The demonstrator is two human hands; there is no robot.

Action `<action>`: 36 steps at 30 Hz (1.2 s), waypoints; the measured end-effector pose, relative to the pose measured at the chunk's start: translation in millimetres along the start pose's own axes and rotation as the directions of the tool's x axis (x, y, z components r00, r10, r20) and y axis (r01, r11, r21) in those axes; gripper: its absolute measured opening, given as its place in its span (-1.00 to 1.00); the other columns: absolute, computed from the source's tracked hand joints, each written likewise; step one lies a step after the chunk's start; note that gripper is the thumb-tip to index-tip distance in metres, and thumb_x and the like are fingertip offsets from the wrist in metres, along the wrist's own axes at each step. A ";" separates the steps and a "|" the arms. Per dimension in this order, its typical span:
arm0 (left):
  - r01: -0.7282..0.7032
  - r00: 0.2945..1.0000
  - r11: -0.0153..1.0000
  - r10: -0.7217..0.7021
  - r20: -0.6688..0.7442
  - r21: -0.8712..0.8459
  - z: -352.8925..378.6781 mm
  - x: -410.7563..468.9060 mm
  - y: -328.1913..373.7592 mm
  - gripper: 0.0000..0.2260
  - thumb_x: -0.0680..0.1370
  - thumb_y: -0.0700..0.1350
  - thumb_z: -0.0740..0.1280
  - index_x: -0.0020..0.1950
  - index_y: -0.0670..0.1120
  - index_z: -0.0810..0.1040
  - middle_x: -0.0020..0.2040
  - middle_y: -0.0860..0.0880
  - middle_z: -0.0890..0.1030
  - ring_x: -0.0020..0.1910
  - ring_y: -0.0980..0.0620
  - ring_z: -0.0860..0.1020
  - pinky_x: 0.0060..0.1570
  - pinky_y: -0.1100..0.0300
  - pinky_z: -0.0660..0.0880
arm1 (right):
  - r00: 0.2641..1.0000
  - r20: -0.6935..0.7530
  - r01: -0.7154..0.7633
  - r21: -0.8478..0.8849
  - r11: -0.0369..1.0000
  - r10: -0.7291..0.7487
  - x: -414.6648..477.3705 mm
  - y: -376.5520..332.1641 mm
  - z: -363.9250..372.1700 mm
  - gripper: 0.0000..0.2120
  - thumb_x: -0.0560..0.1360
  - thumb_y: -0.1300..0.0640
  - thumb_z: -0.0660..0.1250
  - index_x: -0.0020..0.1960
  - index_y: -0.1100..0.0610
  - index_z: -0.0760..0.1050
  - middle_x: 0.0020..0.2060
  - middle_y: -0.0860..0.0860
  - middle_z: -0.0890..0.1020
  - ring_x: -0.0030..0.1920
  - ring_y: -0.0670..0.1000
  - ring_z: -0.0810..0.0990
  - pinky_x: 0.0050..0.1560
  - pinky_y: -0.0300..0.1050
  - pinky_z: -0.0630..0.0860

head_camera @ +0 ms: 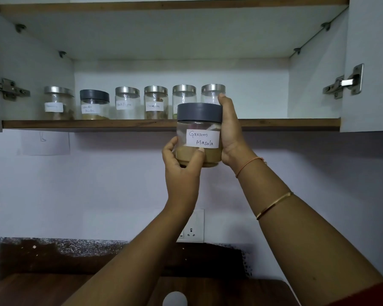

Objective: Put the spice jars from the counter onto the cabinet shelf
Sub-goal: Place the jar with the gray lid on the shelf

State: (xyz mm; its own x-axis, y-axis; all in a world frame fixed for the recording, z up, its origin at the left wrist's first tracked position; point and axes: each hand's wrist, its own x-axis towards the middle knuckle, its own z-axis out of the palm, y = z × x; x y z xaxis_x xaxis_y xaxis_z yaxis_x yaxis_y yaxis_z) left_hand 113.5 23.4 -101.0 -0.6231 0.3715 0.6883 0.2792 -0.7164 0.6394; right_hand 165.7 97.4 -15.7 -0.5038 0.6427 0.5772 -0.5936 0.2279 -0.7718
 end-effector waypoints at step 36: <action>-0.596 0.760 0.213 0.461 0.459 0.774 61.1 102.2 -50.5 -0.70 0.58 -0.03 0.21 0.27 -0.12 0.45 0.18 -0.07 0.54 0.27 -0.06 0.42 0.45 0.00 0.05 | 0.940 -0.130 0.156 -0.659 0.735 -0.316 83.9 -61.2 -93.8 -0.41 0.33 -0.08 0.48 0.22 0.05 0.28 0.03 -0.02 0.52 0.00 0.01 0.55 0.00 -0.08 0.53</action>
State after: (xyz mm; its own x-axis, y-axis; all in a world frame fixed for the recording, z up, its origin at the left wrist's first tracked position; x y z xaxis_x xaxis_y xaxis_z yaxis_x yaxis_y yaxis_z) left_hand 80.4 133.6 -42.0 -0.0098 0.2233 0.9747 0.9965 0.0825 -0.0089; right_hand 218.6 206.0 55.0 -0.2043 0.6271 0.7517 -0.1014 0.7502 -0.6534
